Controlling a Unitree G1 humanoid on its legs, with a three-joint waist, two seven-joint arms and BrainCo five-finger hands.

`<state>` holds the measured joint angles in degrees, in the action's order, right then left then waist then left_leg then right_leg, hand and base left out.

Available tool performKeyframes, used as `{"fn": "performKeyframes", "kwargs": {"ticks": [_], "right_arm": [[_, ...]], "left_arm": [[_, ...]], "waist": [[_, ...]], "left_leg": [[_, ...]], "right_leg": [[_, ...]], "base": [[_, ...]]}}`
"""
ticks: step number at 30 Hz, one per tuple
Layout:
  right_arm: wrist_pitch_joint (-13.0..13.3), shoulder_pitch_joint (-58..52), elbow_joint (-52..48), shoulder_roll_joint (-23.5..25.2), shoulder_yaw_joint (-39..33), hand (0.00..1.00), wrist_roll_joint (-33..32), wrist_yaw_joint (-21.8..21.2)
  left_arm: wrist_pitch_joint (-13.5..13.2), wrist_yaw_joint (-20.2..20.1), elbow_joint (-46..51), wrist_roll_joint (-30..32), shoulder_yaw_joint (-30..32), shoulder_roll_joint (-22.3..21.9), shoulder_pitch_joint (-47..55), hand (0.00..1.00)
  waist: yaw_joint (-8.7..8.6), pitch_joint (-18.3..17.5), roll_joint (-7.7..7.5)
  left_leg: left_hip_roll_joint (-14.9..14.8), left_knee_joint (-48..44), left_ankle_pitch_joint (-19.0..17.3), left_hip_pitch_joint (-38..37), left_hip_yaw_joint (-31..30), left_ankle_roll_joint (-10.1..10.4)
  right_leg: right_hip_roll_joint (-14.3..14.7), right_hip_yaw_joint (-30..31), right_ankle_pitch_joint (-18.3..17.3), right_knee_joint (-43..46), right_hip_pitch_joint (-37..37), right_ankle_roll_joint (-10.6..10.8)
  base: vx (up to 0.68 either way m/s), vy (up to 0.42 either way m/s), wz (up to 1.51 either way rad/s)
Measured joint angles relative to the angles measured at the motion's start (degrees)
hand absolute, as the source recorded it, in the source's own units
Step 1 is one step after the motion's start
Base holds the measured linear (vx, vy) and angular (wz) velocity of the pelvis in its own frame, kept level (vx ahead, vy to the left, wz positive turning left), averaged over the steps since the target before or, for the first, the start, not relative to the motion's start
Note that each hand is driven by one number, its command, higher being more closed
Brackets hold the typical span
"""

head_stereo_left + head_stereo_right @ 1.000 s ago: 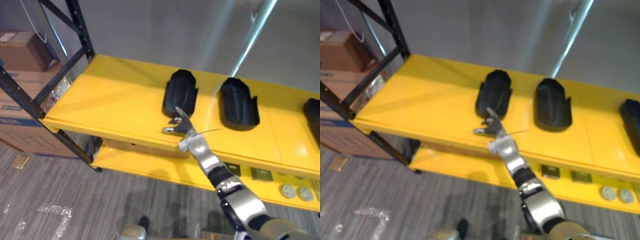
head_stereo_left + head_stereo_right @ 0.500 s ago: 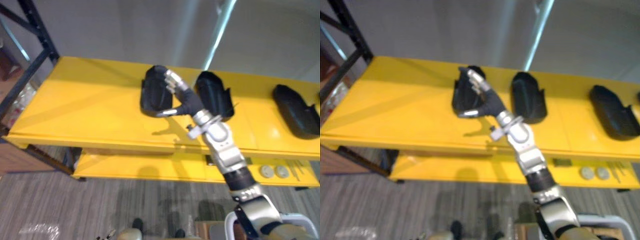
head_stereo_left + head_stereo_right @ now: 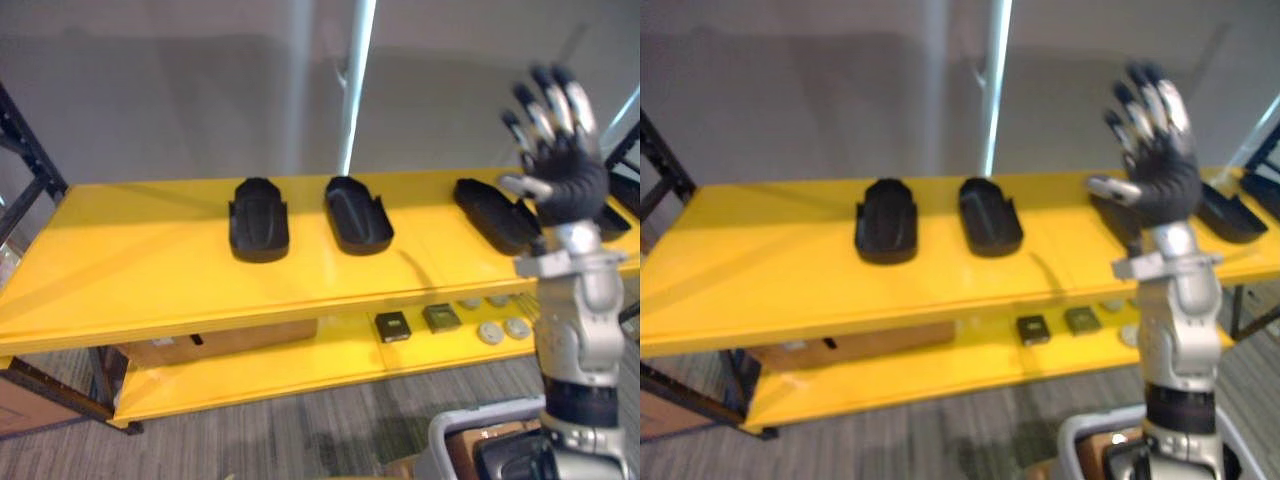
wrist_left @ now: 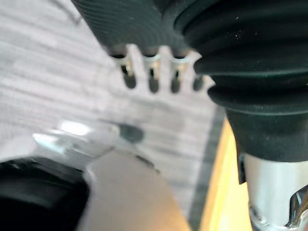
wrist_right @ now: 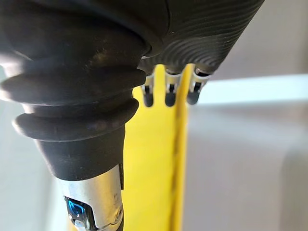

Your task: Walk over and take plastic housings, then place them on the shelf

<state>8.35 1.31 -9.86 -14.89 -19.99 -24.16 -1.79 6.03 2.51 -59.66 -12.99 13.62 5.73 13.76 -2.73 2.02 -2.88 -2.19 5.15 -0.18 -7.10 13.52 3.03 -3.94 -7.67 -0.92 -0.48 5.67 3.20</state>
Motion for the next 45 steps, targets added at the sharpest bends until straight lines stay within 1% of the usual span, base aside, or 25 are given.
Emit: {"fn": "performKeyframes", "kwargs": {"ticks": [2, 3, 5, 6, 7, 8, 9, 10, 12, 15, 18, 22, 25, 28, 29, 30, 31, 33, 36, 37, 39, 41, 42, 43, 45], "right_arm": [[0.9, -6.0, 3.7, 4.0, -0.1, 0.00, 1.7, 3.6], [1.7, -9.4, 6.5, 6.7, -0.2, 0.00, 3.3, 6.7], [3.5, -14.2, 10.0, 10.2, -0.9, 0.00, 6.1, 11.8], [5.0, -16.1, 12.4, 12.0, -1.4, 0.00, 8.8, 15.3], [5.6, -16.6, 13.5, 12.5, -1.7, 0.00, 10.0, 16.8], [6.6, -17.1, 15.5, 13.1, -2.4, 0.00, 13.3, 19.6], [8.1, -17.2, 17.4, 13.2, -3.1, 0.00, 15.1, 21.2], [8.9, -17.3, 17.8, 13.2, -3.3, 0.00, 16.1, 21.8], [12.0, -17.4, 17.9, 13.2, -3.2, 0.00, 17.2, 21.9], [13.8, -17.4, 17.7, 13.3, -1.6, 0.00, 17.0, 21.7], [13.9, -17.3, 17.7, 13.3, 0.3, 0.00, 16.3, 21.7], [13.9, -17.2, 17.8, 13.5, 2.8, 0.00, 13.9, 21.8], [13.9, -17.2, 17.8, 14.1, 3.6, 0.00, 13.6, 22.2], [13.9, -17.3, 17.8, 14.1, 4.8, 0.00, 13.7, 23.9], [13.9, -17.4, 17.8, 14.1, 5.1, 0.00, 13.8, 24.5], [13.8, -17.7, 17.8, 14.1, 5.1, 0.00, 14.5, 25.4], [13.7, -17.8, 17.8, 14.1, 4.8, 0.00, 14.9, 26.0], [12.6, -19.4, 17.8, 14.0, 2.1, 0.00, 16.0, 28.0], [12.2, -23.0, 17.7, 13.3, -3.7, 0.00, 15.3, 28.4], [12.2, -23.7, 17.7, 13.1, -4.5, 0.00, 15.1, 28.4], [12.3, -26.2, 16.7, 12.7, -6.6, 0.00, 13.4, 27.7], [12.8, -27.5, 16.6, 12.7, -7.0, 0.00, 12.2, 26.4], [13.1, -27.7, 16.6, 12.8, -6.9, 0.00, 11.4, 25.8], [13.4, -27.6, 16.6, 13.1, -6.8, 0.00, 11.3, 24.9], [14.3, -27.2, 16.4, 13.0, -5.4, 0.00, 11.3, 23.6]], "left_arm": [[0.0, 0.9, 0.0, 0.0, -1.7, 0.0, 0.7, 0.00], [0.1, 1.2, 0.0, 0.0, -3.0, -0.1, 0.9, 0.00], [0.2, 1.5, 0.1, 0.1, -5.0, 0.1, 0.7, 0.00], [0.2, 1.6, 0.2, 0.3, -6.0, 0.3, 0.8, 0.00], [0.3, 1.6, 0.2, 0.4, -6.2, 0.3, 0.8, 0.00], [0.4, 1.6, 0.2, 0.5, -7.2, 0.6, 0.8, 0.00], [0.4, 1.7, 0.3, 0.7, -8.2, 0.8, 0.6, 0.00], [0.4, 1.7, 0.3, 0.8, -8.3, 0.9, 0.6, 0.00], [0.4, 1.7, 0.3, 2.4, -10.1, 1.4, 0.2, 0.00], [0.5, 1.7, 0.6, 2.6, -11.0, 1.8, -0.3, 0.00], [0.5, 1.8, 0.9, 2.8, -12.4, 2.3, -0.4, 0.00], [0.8, 1.6, 1.2, 4.6, -12.7, 2.3, -1.0, 0.00], [1.8, 1.4, 1.2, 5.8, -12.9, 2.4, -1.3, 0.00], [2.4, 1.1, 1.2, 9.0, -14.1, 2.7, -1.7, 0.00], [2.6, 1.1, 1.1, 9.9, -14.6, 2.7, -1.9, 0.00], [2.8, 0.9, 0.8, 11.5, -14.8, 2.8, -2.2, 0.00], [2.8, 0.6, 0.4, 12.1, -14.9, 2.9, -2.6, 0.00], [2.8, -0.3, 0.0, 14.1, -15.0, 2.9, -3.8, 0.00], [2.8, -1.0, 0.1, 14.1, -17.5, 3.5, -5.7, 0.00], [2.8, -1.0, 0.2, 14.1, -18.0, 3.6, -6.1, 0.00], [2.6, -1.0, 0.9, 13.9, -20.1, 3.4, -7.7, 0.00], [2.5, -0.9, 2.3, 13.3, -21.8, 2.8, -8.5, 0.00], [2.2, -0.9, 2.5, 12.9, -22.2, 2.5, -8.7, 0.00], [2.1, -0.9, 2.5, 12.8, -23.8, 2.2, -9.4, 0.00], [2.1, -0.7, 2.8, 11.1, -25.3, 1.8, -9.8, 0.00]], "waist": [[-1.15, -0.3, 0.65], [-1.41, -0.5, 1.33], [-1.77, -0.5, 1.94], [-2.22, -0.4, 2.18], [-2.54, -0.3, 2.24], [-2.94, -0.2, 2.29], [-2.88, 0.1, 2.31], [-2.86, 0.1, 2.33], [-2.85, 0.1, 2.34], [-2.77, 0.2, 2.14], [-2.69, 0.5, 2.14], [-2.75, 2.2, 2.42], [-2.82, 2.3, 2.64], [-3.14, 3.1, 2.71], [-3.57, 3.1, 2.69], [-4.45, 3.2, 2.70], [-4.81, 3.2, 2.70], [-6.75, 3.4, 2.79], [-8.35, 3.4, 2.89], [-8.79, 3.4, 2.89], [-10.91, 3.5, 2.93], [-11.52, 3.5, 2.90], [-11.53, 3.5, 2.94], [-11.60, 3.9, 3.26], [-11.52, 4.2, 3.23]], "left_leg": [[-0.2, 0.0, -0.2, 0.0, 1.4, 0.2], [-0.2, 0.0, -0.3, 0.1, 2.1, 0.3], [-0.3, 0.0, -0.6, -0.1, 2.8, 0.4], [-0.3, 0.0, -0.6, -0.2, 2.9, 0.4], [-0.3, 0.0, -0.7, -0.2, 3.0, 0.4], [-0.3, 0.0, -0.8, -0.4, 3.1, 0.4], [-0.3, 0.0, -1.0, -0.9, 3.9, 0.4], [-0.2, 0.0, -1.1, -1.0, 4.1, 0.3], [-0.1, 0.0, -1.2, -1.0, 4.3, 0.2], [-0.1, 0.0, -1.4, -1.1, 4.6, 0.2], [-0.1, 0.0, -1.6, -1.1, 5.0, 0.3], [-0.2, 0.0, -2.2, -1.9, 6.8, 0.6], [-0.6, 0.0, -2.7, -2.1, 9.1, 0.8], [-1.2, -0.3, -3.7, -4.0, 12.7, 1.6], [-1.4, -0.3, -4.1, -4.4, 14.5, 1.9], [-1.6, -0.4, -4.4, -4.9, 16.1, 2.2], [-1.7, -0.4, -4.5, -5.1, 17.0, 2.4], [-2.2, -0.4, -5.1, -6.1, 19.1, 2.9], [-2.7, -0.4, -5.8, -7.6, 21.6, 3.6], [-2.8, -0.4, -5.9, -7.8, 21.7, 3.7], [-2.7, -0.4, -6.1, -7.9, 21.9, 3.6], [-2.6, -0.4, -6.3, -8.0, 23.0, 3.6], [-2.6, -0.5, -6.4, -8.1, 23.3, 3.6], [-2.9, -2.3, -7.4, -7.8, 23.4, 3.7], [-3.8, -6.2, -9.4, -7.5, 23.3, 3.7]], "right_leg": [[0.2, 1.1, 0.0, 0.0, -0.8, 0.0], [0.3, 1.7, 0.0, 0.1, -1.3, 0.1], [0.3, 2.6, 0.0, 0.3, -1.6, 0.1], [0.4, 2.9, 0.0, 0.3, -1.6, 0.2], [0.3, 2.9, 0.0, 0.3, -1.6, 0.2], [0.3, 3.0, 0.0, 0.3, -1.6, 0.3], [0.3, 3.3, 0.0, 0.6, -1.4, 0.4], [0.3, 3.5, -0.1, 0.8, -1.5, 0.4], [0.1, 3.8, -0.1, 0.8, -1.6, 0.6], [0.1, 4.2, -0.2, 0.8, -1.6, 0.6], [0.2, 4.6, -0.2, 0.7, -1.7, 0.6], [0.5, 6.3, -0.2, 0.7, -1.8, 0.7], [1.0, 8.3, 0.0, 0.7, -2.7, 0.7], [2.2, 11.8, 0.4, 0.5, -2.9, 0.4], [2.6, 13.2, 0.8, 0.2, -3.4, 0.3], [3.1, 14.7, 1.1, -0.1, -3.5, 0.3], [3.3, 15.5, 1.3, -0.1, -3.7, 0.4], [4.2, 16.5, 1.6, -0.1, -3.7, 0.6], [5.0, 17.5, 1.6, 0.3, -3.5, 0.6], [5.1, 17.5, 1.6, 0.3, -3.5, 0.6], [5.1, 17.5, 1.6, 0.6, -3.7, 0.6], [5.1, 17.7, 1.4, 0.9, -3.8, 0.5], [5.1, 17.9, 1.3, 1.0, -3.8, 0.3], [5.1, 18.3, 1.0, 1.3, -3.8, 0.2], [5.2, 18.8, 0.4, 2.2, -3.8, 0.2]], "base": [[0.02, -0.006, -0.33], [0.02, 0.002, -0.37], [0.02, 0.003, -0.22], [0.02, 0.003, -0.10], [0.02, 0.004, -0.09], [0.02, 0.007, -0.12], [0.01, 0.011, -0.14], [0.01, 0.016, -0.14], [0.01, 0.017, -0.06], [0.01, 0.003, -0.01], [0.03, 0.005, -0.07], [0.02, 0.004, -0.23], [0.04, -0.002, -0.38], [0.04, -0.008, -0.63], [0.02, -0.016, -0.72], [0.02, -0.018, -0.70], [0.02, -0.022, -0.65], [0.01, -0.033, -0.50], [-0.01, -0.046, -0.42], [-0.03, -0.044, -0.19], [-0.05, -0.037, -0.08], [-0.07, -0.020, -0.18], [-0.08, -0.028, -0.25], [-0.05, -0.040, -0.23], [-0.04, -0.047, -0.18]]}}
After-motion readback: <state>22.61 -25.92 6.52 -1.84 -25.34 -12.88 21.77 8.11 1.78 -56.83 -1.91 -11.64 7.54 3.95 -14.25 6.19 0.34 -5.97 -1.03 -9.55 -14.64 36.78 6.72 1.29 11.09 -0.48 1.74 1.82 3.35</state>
